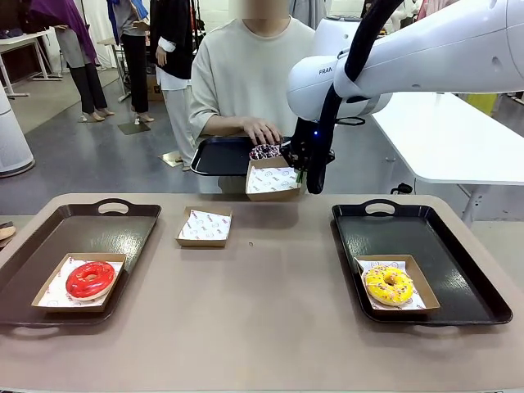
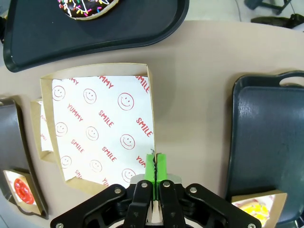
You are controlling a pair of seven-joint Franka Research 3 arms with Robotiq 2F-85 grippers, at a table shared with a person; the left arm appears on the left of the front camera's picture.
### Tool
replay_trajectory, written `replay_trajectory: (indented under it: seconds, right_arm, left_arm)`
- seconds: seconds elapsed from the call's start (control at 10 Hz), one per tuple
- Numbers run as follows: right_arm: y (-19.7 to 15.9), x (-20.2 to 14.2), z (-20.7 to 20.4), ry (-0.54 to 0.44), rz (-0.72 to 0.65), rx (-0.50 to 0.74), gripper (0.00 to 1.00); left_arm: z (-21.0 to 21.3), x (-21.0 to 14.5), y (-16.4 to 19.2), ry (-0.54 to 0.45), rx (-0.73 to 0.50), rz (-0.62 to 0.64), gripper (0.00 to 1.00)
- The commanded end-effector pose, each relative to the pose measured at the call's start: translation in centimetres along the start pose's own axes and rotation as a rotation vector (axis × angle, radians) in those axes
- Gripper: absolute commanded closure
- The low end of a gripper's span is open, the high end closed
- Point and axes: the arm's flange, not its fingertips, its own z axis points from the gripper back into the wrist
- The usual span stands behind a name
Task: Individually package the donuts and arrange them on the tray.
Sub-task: Place the picked Paper togo box on the Handle tray while simultaneously picking up another Paper togo box from the table with the other hand.
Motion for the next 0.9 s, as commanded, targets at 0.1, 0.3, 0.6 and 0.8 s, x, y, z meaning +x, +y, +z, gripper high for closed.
replay_trajectory:
  seconds: [0.1, 0.3, 0.6, 0.8]
  right_arm:
    - [-0.09, -0.05, -0.18, 0.000, -0.001, -0.001, 1.00]
    - [-0.09, -0.05, -0.18, 0.000, -0.001, -0.001, 1.00]
    - [-0.09, -0.05, -0.18, 0.000, -0.001, -0.001, 1.00]
    - [-0.09, -0.05, -0.18, 0.000, -0.001, -0.001, 1.00]
  left_arm:
    - [0.06, -0.35, -0.03, -0.008, -0.008, 0.000, 0.04]
    - [0.06, -0.35, -0.03, -0.008, -0.008, 0.000, 0.04]
    - [0.06, -0.35, -0.03, -0.008, -0.008, 0.000, 0.04]
    - [0.06, -0.35, -0.03, -0.008, -0.008, 0.000, 0.04]
